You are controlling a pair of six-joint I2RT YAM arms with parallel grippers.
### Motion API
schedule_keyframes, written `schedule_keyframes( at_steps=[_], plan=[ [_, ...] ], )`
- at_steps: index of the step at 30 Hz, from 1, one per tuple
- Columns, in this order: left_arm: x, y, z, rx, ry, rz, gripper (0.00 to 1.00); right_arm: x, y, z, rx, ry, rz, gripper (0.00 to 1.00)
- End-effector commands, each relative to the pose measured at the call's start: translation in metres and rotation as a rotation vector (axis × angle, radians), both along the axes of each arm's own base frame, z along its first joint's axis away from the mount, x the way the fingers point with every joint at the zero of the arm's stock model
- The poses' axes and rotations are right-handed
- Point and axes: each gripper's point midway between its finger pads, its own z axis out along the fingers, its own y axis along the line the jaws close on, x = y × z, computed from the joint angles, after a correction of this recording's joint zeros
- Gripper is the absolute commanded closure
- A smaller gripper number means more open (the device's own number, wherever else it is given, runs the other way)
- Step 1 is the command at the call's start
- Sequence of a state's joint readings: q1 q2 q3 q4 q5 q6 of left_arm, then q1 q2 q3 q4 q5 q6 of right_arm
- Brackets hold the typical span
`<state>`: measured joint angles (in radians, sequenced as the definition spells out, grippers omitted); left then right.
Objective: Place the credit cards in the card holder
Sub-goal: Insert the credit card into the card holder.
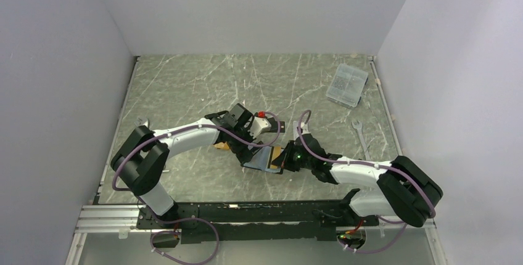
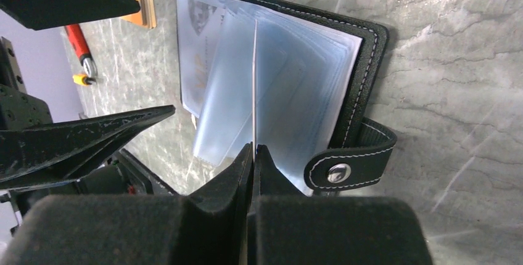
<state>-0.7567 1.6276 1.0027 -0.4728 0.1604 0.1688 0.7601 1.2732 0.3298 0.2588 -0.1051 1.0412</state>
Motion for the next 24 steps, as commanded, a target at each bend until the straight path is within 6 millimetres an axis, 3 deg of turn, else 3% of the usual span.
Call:
schedule_keyframes(
  at_steps=[1, 13, 19, 24],
  plan=[
    [0.002, -0.004, 0.013, -0.035, -0.027, -0.020, 0.05, 0.003, 0.002, 0.011, 0.058, -0.011, -0.008, 1.00],
    [-0.001, -0.005, 0.022, -0.057, -0.038, -0.035, 0.05, 0.021, 0.032, 0.030, 0.139, -0.059, 0.058, 1.00],
    [-0.001, -0.006, 0.023, -0.062, -0.037, -0.043, 0.05, 0.028, 0.040, 0.049, 0.182, -0.105, 0.083, 1.00],
    [0.001, -0.010, 0.028, -0.076, -0.040, -0.044, 0.05, 0.028, 0.042, 0.047, 0.171, -0.098, 0.093, 1.00]
  ],
)
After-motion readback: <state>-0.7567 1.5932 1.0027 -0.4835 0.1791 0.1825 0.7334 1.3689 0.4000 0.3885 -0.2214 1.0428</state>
